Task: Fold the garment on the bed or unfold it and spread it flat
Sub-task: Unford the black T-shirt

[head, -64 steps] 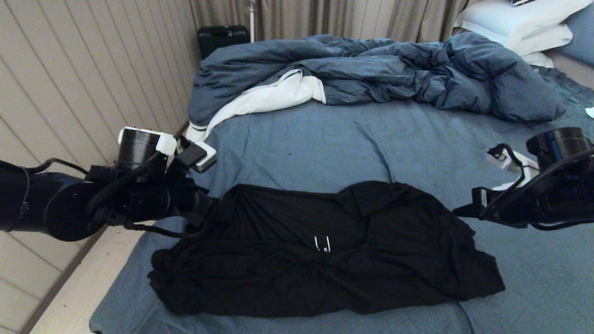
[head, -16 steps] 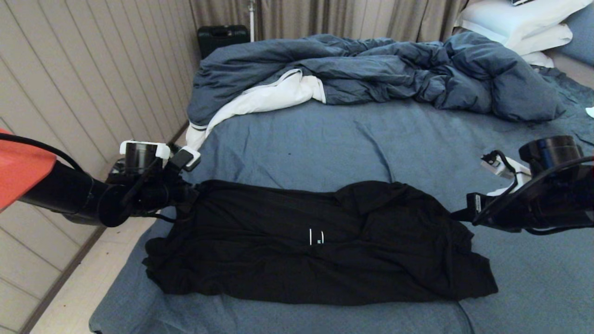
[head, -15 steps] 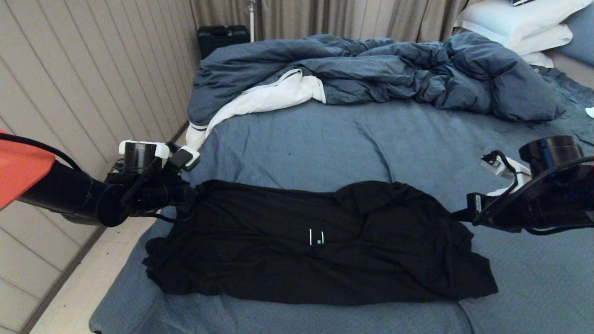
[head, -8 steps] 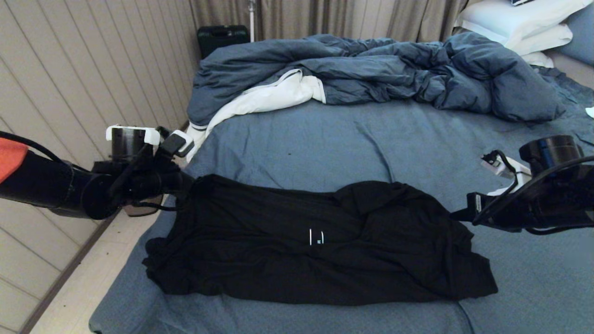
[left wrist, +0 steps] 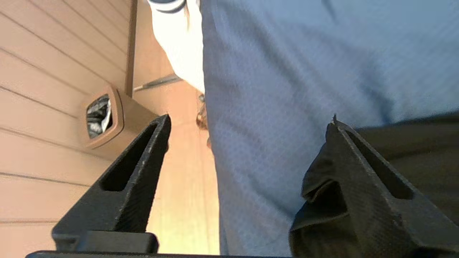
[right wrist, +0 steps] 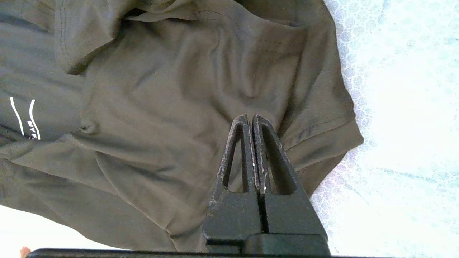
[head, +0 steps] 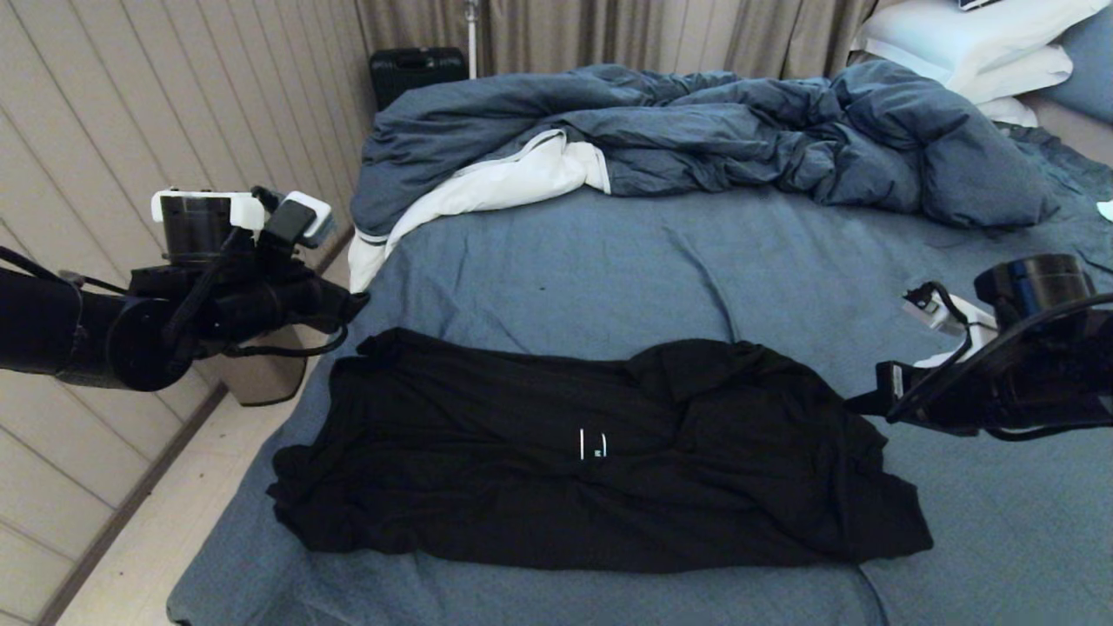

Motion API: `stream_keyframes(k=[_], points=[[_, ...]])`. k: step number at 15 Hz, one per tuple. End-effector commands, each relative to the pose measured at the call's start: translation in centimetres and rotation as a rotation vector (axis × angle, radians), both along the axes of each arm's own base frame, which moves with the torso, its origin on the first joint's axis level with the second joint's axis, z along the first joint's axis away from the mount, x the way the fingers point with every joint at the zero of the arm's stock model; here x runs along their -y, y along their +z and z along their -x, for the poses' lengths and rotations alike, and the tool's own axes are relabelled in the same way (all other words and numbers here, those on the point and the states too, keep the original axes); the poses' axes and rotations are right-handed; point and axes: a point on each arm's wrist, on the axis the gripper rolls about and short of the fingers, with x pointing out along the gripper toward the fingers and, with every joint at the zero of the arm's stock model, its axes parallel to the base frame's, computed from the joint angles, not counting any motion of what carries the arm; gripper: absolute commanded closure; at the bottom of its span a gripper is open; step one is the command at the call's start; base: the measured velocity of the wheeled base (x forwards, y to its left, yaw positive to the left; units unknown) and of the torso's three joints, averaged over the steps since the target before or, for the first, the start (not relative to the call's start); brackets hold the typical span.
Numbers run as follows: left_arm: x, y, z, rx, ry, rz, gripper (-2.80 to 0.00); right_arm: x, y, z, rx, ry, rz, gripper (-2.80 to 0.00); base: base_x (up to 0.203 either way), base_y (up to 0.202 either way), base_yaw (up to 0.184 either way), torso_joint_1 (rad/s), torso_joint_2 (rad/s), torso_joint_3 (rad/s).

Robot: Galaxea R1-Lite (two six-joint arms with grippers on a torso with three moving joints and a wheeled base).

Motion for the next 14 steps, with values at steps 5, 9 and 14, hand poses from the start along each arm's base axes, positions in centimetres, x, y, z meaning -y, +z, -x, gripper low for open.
stream_keyframes(k=[5, 9, 14], points=[[2.9, -0.4, 2.4, -0.058, -0.058, 0.050, 0.00, 0.0, 0.0, 0.1, -0.002, 0.002, -0.002, 0.00, 0.000, 0.000, 0.000, 0.000, 0.00, 0.000], [5.9, 0.3, 5.6, -0.199, -0.075, 0.183, 0.00, 0.0, 0.1, 0.2, 0.001, 0.001, -0.003, 0.00, 0.000, 0.000, 0.000, 0.000, 0.00, 0.000], [8.4, -1.7, 8.5, -0.446, -0.070, 0.283, 0.00, -0.3, 0.5, 1.0, 0.011, 0.015, 0.010, 0.00, 0.000, 0.000, 0.000, 0.000, 0.00, 0.000]])
